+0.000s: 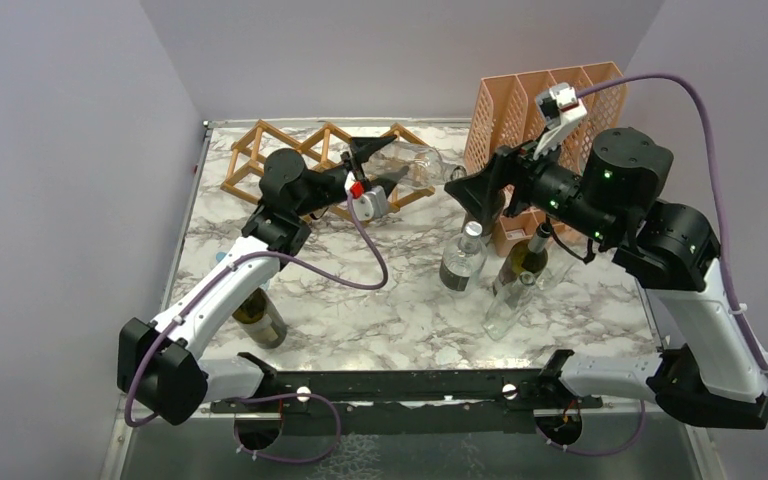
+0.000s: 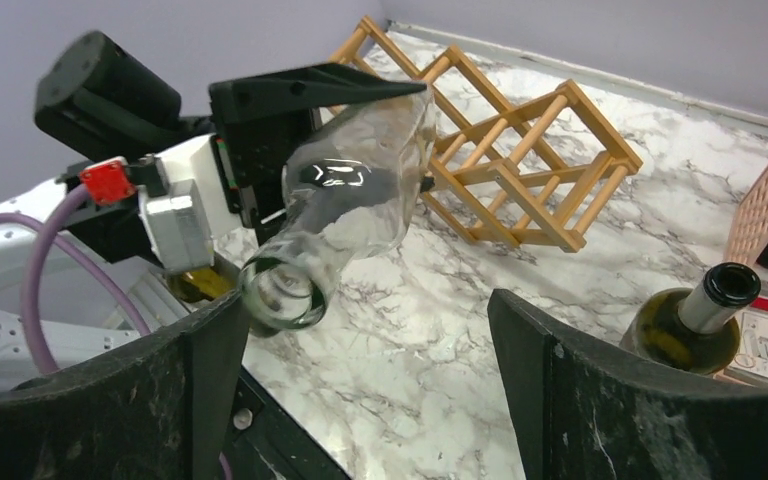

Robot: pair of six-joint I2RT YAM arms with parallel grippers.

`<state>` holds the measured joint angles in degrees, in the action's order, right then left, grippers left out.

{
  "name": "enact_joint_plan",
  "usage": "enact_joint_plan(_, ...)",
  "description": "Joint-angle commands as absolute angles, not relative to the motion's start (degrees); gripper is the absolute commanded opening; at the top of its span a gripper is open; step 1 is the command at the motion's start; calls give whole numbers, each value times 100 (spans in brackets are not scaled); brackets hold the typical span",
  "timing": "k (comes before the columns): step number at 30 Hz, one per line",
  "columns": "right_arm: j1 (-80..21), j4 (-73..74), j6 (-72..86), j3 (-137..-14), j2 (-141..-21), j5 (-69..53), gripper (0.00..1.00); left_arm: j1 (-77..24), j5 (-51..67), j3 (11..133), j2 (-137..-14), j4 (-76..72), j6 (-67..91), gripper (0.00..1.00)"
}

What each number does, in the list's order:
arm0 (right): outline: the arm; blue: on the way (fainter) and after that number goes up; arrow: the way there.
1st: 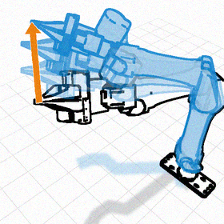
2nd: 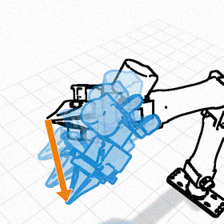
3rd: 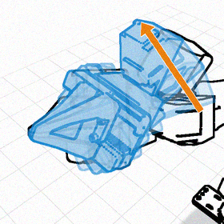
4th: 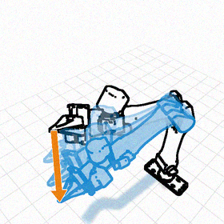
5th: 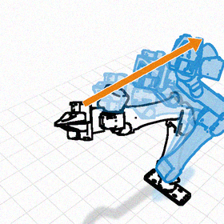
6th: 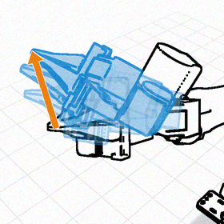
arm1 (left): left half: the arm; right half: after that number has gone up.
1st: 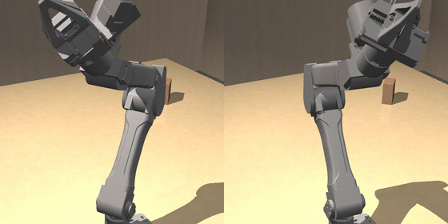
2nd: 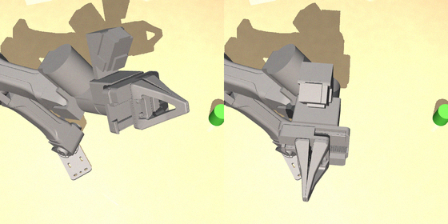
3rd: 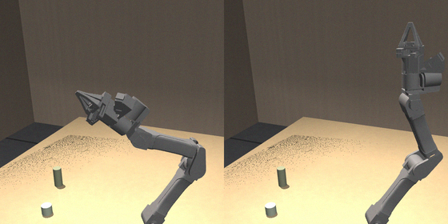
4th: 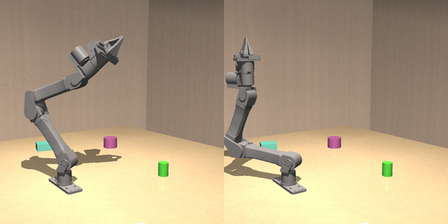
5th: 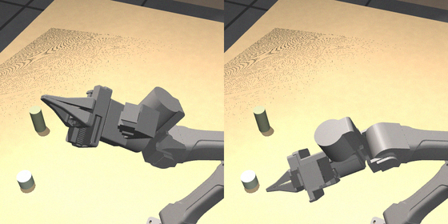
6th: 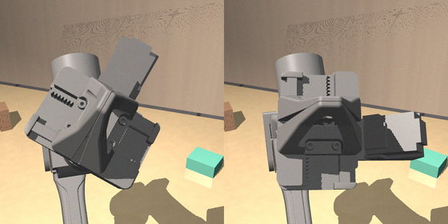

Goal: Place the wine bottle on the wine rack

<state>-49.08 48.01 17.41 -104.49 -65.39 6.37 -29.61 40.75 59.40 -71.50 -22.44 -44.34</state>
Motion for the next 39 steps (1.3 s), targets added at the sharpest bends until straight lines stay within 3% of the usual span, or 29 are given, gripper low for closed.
enact_joint_plan(1, -4936, 5212, 1432, -10703, -6809, 645, 91, -2953, 4521, 6578, -7146, -2038, -5783, 0)
enact_joint_plan(6, -4934, 5316, 1309, -11006, -7163, 577, 91, -2953, 4414, 6990, -7241, -611, -7106, 0)
enact_joint_plan(18, -4933, 4970, 1251, -10416, -7590, 506, 91, -3253, 3535, 6555, -7159, -1111, -8669, 0)
enact_joint_plan(23, -4935, 4755, 1377, -9963, -7668, 443, 86, -3452, 3289, 6405, -7102, -1100, -9131, 0)
enact_joint_plan(31, -4933, 4486, 1415, -9588, -7558, 258, 60, -3524, 3201, 6430, -7111, -934, -9294, 0)
enact_joint_plan(36, -4933, 4315, 1419, -9514, -7362, 148, 27, -3527, 3135, 6516, -7192, -812, -9382, 0)
enact_joint_plan(39, -4936, 4177, 1487, -9456, -7245, 274, 9, -3525, 3155, 6574, -7245, -810, -8999, 59)
